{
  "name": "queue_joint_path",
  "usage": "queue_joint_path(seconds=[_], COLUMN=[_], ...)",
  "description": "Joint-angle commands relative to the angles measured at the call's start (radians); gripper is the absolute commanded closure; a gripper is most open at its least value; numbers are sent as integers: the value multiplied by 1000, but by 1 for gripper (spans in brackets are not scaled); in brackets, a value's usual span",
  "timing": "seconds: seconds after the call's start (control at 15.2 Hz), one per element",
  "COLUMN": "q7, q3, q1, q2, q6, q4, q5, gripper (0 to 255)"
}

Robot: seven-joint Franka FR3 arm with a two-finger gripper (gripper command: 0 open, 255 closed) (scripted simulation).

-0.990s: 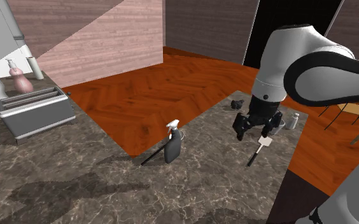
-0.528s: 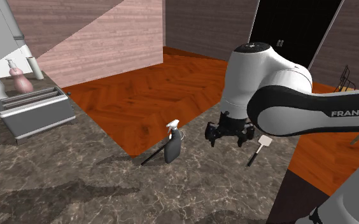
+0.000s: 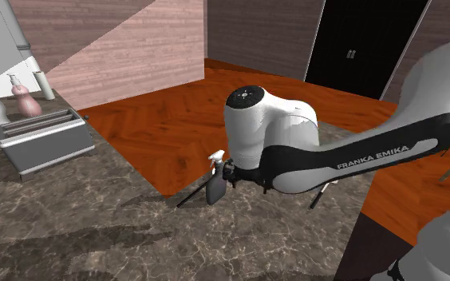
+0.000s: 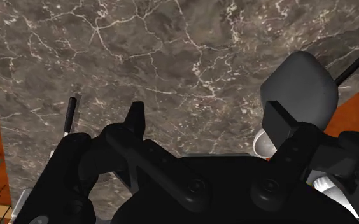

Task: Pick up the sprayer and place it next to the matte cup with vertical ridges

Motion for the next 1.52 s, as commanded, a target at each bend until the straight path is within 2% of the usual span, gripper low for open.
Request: queue_joint_path(seconds=[0.0,0.07,0.13,0.26,0.46,0.73,0.79,1.25,1.45], q7=[223,327,414,535,654,746,750,770,770], q3=[96,110,95,16,-89,-206,-214,-231,-231], q1=[-58,-46,-5,111,256,415,424,385,385], q2=[185,287,377,509,666,850,861,873,873], q6=[-49,-93,-139,-219,-323,-449,-456,-380,-380], q4=[103,155,208,314,483,737,754,684,684], q5=[-203,-308,-395,-509,-620,-718,-722,-747,-747], gripper=[0,0,0,0,0,0,0,0,0])
